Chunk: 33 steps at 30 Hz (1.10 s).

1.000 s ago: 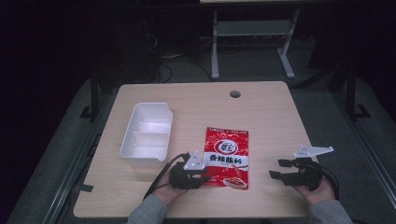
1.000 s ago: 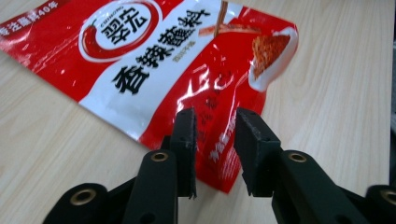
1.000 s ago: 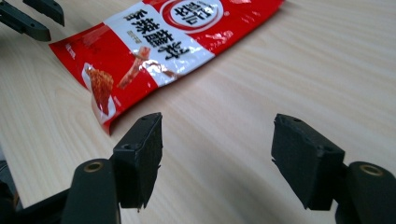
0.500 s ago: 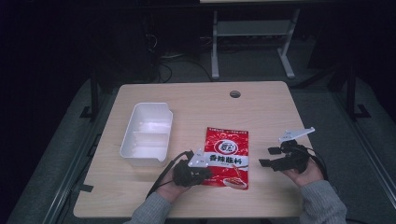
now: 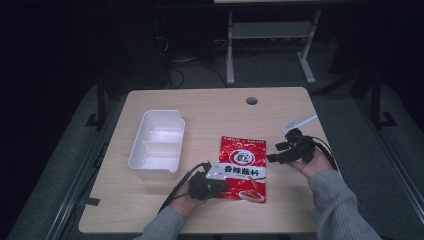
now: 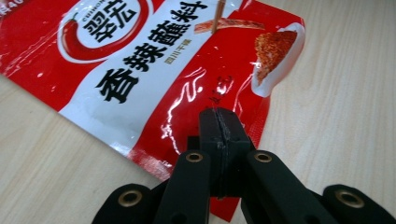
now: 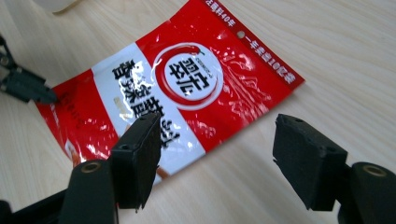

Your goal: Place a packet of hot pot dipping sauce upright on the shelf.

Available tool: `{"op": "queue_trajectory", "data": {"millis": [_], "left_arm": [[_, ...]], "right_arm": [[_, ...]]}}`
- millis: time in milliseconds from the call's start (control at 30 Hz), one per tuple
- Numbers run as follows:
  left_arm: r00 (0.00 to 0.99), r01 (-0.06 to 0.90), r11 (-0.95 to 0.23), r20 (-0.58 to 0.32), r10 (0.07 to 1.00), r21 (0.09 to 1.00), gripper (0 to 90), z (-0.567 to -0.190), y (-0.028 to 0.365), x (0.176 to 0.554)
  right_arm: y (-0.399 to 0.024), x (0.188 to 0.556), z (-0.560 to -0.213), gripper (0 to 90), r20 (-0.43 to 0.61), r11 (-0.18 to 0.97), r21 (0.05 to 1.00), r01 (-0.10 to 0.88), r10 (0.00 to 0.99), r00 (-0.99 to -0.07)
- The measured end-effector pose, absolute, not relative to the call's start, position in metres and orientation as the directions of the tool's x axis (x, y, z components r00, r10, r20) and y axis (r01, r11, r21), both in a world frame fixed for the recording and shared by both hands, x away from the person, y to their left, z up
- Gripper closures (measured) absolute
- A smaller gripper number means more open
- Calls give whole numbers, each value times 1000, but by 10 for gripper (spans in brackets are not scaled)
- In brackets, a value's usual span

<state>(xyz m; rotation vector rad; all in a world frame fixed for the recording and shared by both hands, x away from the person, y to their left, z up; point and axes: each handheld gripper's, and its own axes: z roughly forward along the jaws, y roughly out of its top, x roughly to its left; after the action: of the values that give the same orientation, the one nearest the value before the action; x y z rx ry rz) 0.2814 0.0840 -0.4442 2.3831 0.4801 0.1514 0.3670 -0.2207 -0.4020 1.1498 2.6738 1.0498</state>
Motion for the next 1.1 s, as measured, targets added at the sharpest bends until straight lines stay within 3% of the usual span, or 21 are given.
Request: {"op": "queue_trajectory", "data": {"millis": [400, 1100], "left_arm": [[927, 300, -703, -21, 376, 645, 898, -448, 80, 281], [924, 307, -697, -26, 382, 649, 899, -452, 81, 281]], "right_arm": [[-201, 414, -413, 325, 250, 479, 519, 708, 707, -662], [-198, 435, -439, 328, 289, 453, 432, 780, 749, -596]]}}
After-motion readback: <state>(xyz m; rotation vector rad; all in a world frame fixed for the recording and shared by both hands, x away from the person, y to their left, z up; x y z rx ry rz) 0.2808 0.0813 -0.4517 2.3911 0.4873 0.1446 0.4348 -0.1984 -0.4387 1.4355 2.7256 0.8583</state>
